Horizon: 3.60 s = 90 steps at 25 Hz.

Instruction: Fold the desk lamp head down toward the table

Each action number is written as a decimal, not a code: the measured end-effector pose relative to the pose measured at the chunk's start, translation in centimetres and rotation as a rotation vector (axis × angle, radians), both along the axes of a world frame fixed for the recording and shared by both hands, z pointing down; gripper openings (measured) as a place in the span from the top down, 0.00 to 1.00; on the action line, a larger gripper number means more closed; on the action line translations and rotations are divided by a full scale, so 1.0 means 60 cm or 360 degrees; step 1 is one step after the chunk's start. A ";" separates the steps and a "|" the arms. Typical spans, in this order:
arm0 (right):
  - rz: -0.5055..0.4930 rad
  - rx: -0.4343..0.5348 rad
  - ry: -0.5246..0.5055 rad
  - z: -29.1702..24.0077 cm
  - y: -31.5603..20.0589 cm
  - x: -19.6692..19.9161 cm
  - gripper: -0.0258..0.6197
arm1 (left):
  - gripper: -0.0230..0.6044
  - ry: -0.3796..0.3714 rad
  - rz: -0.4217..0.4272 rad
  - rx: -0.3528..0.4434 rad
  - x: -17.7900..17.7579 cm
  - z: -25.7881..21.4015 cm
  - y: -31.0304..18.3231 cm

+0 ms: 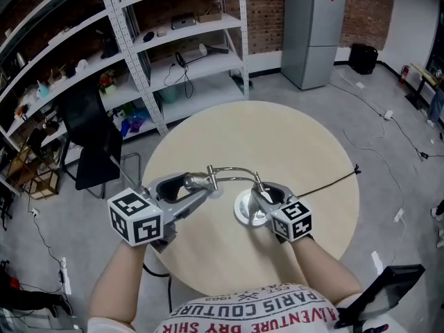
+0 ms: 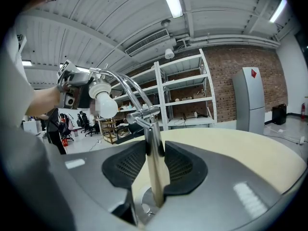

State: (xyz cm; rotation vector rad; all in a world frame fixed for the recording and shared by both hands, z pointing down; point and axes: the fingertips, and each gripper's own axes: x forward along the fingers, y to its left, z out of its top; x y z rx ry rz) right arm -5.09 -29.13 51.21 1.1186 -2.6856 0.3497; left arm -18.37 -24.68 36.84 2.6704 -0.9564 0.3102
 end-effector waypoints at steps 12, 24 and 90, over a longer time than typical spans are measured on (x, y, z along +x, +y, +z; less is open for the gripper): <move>-0.0012 -0.0006 0.0006 0.001 0.002 0.001 0.77 | 0.58 0.0035 0.0003 -0.0073 -0.017 0.039 0.006; -0.0010 -0.0003 0.0003 0.004 0.006 0.003 0.77 | 0.60 -0.0019 -0.0017 -0.0141 -0.033 0.097 0.017; -0.0012 -0.0001 -0.0012 -0.004 0.006 0.009 0.77 | 0.62 0.0169 0.0170 -0.0373 -0.003 0.283 0.005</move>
